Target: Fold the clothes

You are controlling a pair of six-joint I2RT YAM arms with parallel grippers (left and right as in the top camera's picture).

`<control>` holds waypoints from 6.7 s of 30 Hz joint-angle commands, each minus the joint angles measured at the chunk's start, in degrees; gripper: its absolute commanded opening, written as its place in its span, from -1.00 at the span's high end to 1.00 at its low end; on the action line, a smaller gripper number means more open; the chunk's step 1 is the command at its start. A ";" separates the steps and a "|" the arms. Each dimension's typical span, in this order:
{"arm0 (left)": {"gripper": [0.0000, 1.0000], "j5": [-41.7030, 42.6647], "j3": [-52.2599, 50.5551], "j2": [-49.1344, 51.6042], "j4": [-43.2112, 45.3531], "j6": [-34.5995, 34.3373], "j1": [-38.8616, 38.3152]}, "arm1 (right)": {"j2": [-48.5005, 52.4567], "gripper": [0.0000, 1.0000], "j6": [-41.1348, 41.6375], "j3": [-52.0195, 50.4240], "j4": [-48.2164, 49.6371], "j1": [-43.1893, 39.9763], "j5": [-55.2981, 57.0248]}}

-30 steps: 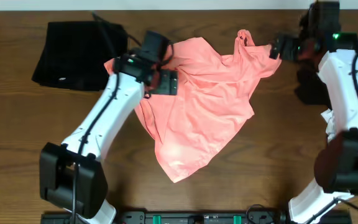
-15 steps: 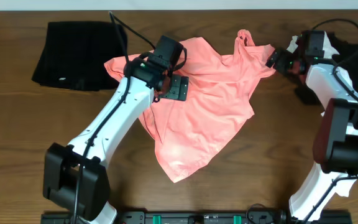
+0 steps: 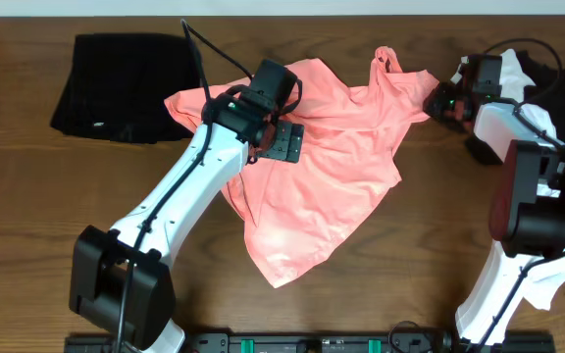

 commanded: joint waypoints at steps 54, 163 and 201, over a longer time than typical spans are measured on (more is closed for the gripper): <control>-0.96 -2.84 0.44 -0.04 -4.81 3.15 -0.02 | -30.03 -0.37 1.01 0.09 -54.55 -0.96 28.46; -0.96 -1.09 0.09 2.16 -6.03 3.10 -0.04 | -11.37 0.97 -5.05 -3.96 -13.79 -18.78 18.80; -0.96 -1.11 0.09 2.16 -2.80 1.60 0.00 | -1.51 -0.76 -10.47 14.47 9.05 -17.79 14.25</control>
